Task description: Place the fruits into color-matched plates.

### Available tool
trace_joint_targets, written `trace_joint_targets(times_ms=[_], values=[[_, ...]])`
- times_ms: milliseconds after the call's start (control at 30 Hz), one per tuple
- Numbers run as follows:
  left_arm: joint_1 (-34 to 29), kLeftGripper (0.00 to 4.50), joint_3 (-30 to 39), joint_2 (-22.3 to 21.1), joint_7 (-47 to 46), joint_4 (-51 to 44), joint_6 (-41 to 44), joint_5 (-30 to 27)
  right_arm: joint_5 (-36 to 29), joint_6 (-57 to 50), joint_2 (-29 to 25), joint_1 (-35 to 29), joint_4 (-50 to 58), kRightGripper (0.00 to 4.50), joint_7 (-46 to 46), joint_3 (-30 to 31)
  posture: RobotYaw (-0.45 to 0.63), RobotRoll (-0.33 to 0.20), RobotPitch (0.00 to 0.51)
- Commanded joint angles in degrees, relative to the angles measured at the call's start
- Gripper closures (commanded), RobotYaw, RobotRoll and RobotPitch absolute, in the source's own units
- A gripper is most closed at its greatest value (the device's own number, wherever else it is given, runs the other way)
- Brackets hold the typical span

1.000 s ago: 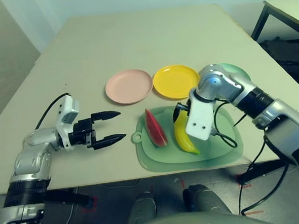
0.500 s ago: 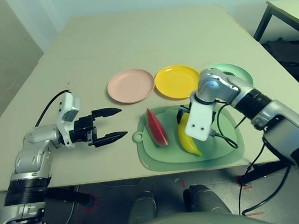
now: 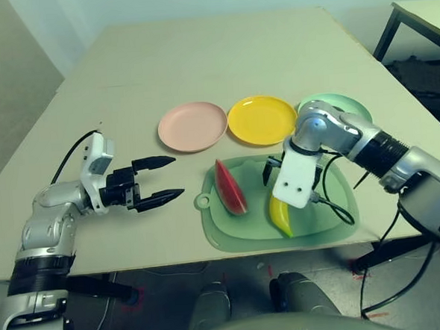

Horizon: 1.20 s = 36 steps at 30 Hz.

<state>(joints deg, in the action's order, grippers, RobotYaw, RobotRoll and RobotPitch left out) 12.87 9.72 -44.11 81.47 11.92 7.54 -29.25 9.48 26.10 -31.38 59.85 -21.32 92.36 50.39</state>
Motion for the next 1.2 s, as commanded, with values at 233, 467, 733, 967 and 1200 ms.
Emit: trace_joint_targets(times_ms=[233, 467, 733, 967, 1200], values=[[-1.00, 0.00, -0.06, -0.05, -0.35, -1.49, -0.30, 0.21, -0.81, -2.11, -4.26, -1.83, 2.37, 2.76, 0.14, 2.69, -0.05, 0.000, 0.073], [-0.65, 0.00, -0.14, -0.23, -0.50, -1.63, -0.01, 0.08, -1.12, -3.25, -4.77, -2.56, 3.47, 2.84, 0.14, 2.55, -0.05, 0.000, 0.071], [-0.07, 0.00, 0.00, 0.35, -2.24, -0.61, 0.50, 0.46, -4.53, -6.12, -3.27, 5.48, -2.28, 2.84, 0.14, -0.39, -0.05, 0.000, 0.064], [1.72, 0.00, 1.95, 1.95, -11.76, 0.67, 3.52, 0.41, 0.26, -4.14, 4.47, 17.83, -28.78, 2.84, -4.47, -8.96, -0.04, 0.000, 0.057], [4.07, 0.00, 2.75, 2.74, -21.41, 1.17, 7.32, 1.69, 5.18, -4.90, 10.12, 22.94, -46.34, 2.84, -18.10, -14.48, -0.04, 0.000, 0.054]])
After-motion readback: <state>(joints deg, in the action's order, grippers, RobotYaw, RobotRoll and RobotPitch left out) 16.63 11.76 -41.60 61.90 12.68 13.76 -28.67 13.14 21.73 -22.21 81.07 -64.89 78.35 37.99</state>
